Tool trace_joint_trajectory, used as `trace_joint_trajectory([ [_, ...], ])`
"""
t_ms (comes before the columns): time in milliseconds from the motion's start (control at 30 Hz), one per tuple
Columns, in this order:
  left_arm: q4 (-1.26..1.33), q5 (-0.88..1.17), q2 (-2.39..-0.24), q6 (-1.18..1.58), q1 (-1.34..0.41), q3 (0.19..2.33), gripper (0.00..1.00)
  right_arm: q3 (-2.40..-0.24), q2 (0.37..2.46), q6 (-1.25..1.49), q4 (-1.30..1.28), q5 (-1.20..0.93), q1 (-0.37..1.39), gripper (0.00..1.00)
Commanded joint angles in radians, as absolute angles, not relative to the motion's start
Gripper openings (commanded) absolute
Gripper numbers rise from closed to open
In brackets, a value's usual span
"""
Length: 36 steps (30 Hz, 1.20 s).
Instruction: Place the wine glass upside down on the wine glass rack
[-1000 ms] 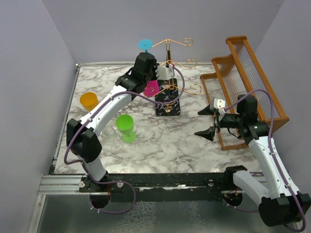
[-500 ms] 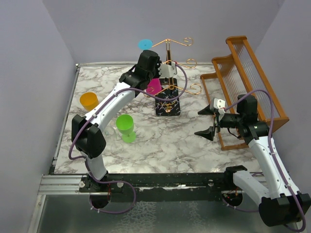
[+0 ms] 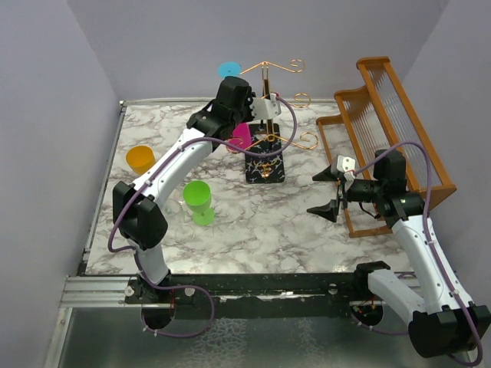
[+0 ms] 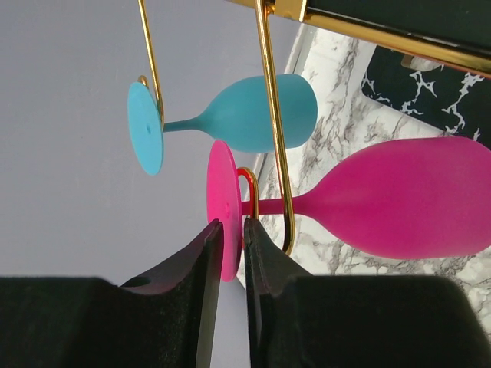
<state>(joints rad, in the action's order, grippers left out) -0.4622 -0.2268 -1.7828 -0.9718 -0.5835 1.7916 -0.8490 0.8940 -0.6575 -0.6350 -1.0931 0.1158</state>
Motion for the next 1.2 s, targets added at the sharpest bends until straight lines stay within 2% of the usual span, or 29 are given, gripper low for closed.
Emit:
trace_joint_trajectory([
  [0,-0.465,-0.170,-1.763,-0.931,-0.583,1.832,0.21,-0.838,0.888,-0.644,-0.611,-1.078,0.110,1.00],
  [567,-0.497,-0.092,-1.738,-0.889,-0.583,1.841,0.24,-0.834,0.895,-0.641,-0.603,-1.069,0.110,1.00],
  [900,-0.527,-0.017,-1.703,-0.845,-0.583,1.844,0.32,-0.831,0.897,-0.641,-0.598,-1.058,0.110,1.00],
  [1167,-0.543,0.043,-1.649,-0.797,-0.583,1.835,0.33,-0.828,0.899,-0.640,-0.595,-1.052,0.110,1.00],
])
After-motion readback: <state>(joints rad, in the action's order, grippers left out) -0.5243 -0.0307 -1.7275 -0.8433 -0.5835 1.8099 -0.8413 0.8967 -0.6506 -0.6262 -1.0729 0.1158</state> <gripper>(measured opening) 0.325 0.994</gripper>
